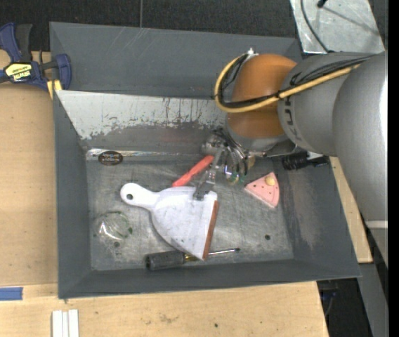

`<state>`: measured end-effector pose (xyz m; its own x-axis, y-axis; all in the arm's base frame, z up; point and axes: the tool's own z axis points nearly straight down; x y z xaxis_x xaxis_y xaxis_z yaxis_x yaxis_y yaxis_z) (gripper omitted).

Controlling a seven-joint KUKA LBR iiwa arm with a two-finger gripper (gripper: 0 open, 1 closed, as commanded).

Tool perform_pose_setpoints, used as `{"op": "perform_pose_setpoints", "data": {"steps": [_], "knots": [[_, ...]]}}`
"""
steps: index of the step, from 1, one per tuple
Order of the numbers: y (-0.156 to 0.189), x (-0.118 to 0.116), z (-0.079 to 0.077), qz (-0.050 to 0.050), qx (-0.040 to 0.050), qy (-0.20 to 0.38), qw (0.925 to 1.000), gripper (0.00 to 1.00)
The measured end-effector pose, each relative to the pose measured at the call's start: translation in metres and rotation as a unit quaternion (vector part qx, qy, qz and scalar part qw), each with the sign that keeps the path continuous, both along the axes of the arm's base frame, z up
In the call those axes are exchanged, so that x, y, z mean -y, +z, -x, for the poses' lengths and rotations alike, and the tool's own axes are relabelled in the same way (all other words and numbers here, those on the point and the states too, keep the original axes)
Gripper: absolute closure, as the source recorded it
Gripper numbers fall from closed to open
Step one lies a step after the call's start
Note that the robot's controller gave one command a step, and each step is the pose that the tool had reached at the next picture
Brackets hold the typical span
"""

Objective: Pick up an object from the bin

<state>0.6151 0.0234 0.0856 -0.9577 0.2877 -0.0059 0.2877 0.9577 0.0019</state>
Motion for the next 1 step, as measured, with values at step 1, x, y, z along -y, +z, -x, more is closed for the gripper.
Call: {"op": "perform_pose_setpoints", "data": {"steps": [1], "knots": [[-0.0023, 0.0004, 0.0108, 0.0, -0.0019, -0.022, 0.9998, 1.0]]}}
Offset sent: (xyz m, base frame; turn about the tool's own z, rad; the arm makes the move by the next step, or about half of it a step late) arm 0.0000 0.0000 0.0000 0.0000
